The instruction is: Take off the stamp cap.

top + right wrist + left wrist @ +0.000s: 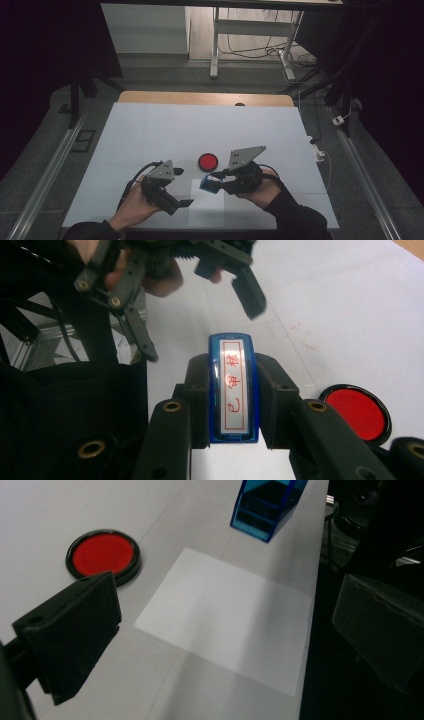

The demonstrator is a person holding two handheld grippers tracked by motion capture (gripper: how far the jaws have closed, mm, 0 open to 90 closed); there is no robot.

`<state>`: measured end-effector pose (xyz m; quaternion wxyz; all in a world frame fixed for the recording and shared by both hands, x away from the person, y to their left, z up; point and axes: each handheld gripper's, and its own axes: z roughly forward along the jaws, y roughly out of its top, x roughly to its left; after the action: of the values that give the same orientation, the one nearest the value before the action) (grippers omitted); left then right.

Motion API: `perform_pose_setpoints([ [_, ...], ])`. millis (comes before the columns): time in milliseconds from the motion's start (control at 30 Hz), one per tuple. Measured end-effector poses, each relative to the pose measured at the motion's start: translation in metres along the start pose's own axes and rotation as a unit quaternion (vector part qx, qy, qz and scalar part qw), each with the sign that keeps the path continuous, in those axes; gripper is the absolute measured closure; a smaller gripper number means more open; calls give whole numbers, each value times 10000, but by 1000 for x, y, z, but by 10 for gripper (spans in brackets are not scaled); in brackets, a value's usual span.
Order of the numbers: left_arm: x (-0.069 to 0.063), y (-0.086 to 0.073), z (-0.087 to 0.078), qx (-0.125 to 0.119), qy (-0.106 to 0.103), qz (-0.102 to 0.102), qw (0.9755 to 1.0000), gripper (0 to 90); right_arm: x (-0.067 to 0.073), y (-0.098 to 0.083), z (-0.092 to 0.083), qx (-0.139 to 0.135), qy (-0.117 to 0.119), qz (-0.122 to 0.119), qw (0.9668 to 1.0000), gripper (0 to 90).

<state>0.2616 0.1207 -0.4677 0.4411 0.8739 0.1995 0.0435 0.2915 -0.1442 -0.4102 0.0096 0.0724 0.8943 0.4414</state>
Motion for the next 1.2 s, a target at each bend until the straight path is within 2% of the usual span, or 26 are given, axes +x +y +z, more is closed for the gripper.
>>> perform_pose_setpoints([
  [333, 0, 12, 23, 120, -245, 228, 9994, 0, 2, 1, 1, -50, 67, -69, 9999, 697],
  [633, 3, 17, 36, 28, -582, 353, 9977, 47, 4, 1, 1, -105, 205, -129, 9997, 697],
  [767, 4, 16, 36, -73, -779, 477, 9958, 154, 4, 1, 2, -88, 267, -160, 9995, 697],
  [833, 4, 16, 35, -84, -808, 545, 9952, 216, 4, 1, 2, -99, 306, -171, 9993, 697],
  [1000, 6, 13, 32, -172, -997, 646, 9928, 416, 6, 2, 1, -128, 379, -210, 9990, 697],
  [1200, 4, 13, 30, -276, -1176, 713, 9901, 542, 6, 2, 1, -136, 428, -261, 9986, 697],
])
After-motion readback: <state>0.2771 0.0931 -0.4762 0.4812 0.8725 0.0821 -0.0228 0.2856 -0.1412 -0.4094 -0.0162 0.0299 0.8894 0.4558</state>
